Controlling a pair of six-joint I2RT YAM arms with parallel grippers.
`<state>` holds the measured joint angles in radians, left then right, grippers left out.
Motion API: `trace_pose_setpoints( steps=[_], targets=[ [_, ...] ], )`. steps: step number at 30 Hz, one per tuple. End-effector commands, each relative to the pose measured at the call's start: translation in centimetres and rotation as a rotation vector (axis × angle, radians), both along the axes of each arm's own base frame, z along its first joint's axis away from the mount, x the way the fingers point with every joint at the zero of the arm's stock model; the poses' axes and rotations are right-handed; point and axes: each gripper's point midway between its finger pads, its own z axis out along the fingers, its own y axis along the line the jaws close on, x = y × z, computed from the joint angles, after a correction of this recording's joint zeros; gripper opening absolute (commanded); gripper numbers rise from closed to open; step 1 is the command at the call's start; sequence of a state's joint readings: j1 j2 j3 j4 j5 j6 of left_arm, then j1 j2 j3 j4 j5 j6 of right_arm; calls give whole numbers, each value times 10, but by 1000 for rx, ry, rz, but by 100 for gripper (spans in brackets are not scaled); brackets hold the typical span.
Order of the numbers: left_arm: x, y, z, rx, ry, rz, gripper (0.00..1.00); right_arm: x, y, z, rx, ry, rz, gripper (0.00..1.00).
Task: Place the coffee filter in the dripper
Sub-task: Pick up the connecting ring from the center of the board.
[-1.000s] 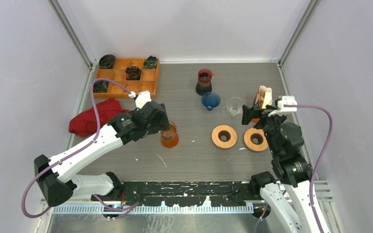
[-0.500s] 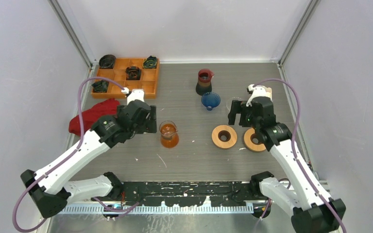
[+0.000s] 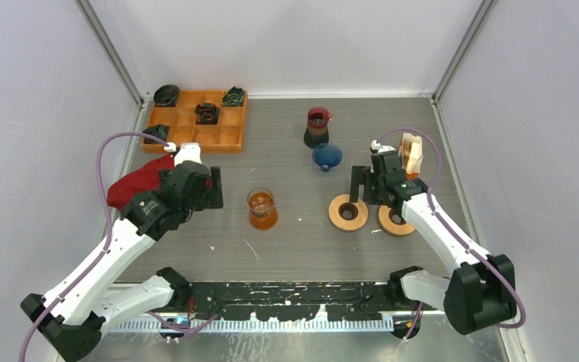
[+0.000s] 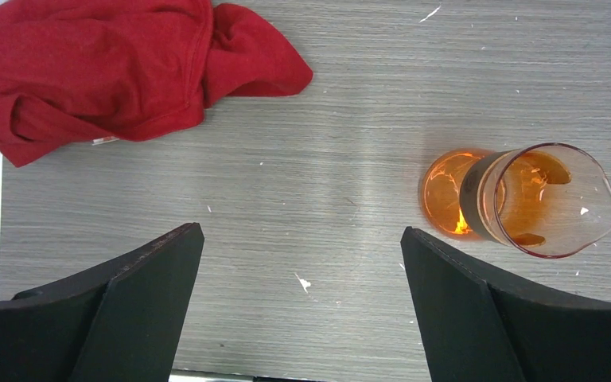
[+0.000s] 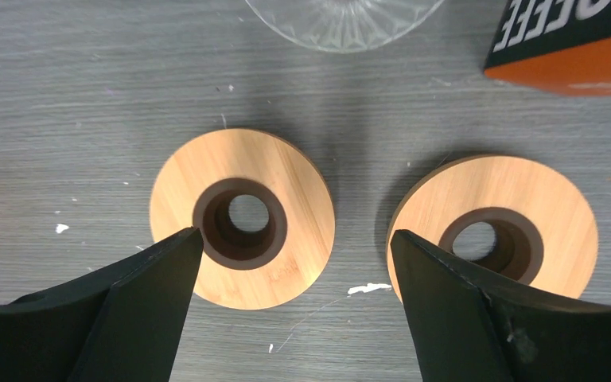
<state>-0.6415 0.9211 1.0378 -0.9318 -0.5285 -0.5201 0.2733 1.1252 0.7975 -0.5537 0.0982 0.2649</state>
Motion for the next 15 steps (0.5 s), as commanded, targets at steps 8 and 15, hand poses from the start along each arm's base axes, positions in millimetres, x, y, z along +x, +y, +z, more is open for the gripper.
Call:
trace_pose_setpoints(
  steps=[8, 15],
  targets=[
    [2, -12, -15, -136, -34, 34, 99, 7, 8, -38, -4, 70, -37, 82],
    [4, -7, -29, -201, -25, 80, 99, 8, 9, -55, -22, 124, -39, 75]
  ],
)
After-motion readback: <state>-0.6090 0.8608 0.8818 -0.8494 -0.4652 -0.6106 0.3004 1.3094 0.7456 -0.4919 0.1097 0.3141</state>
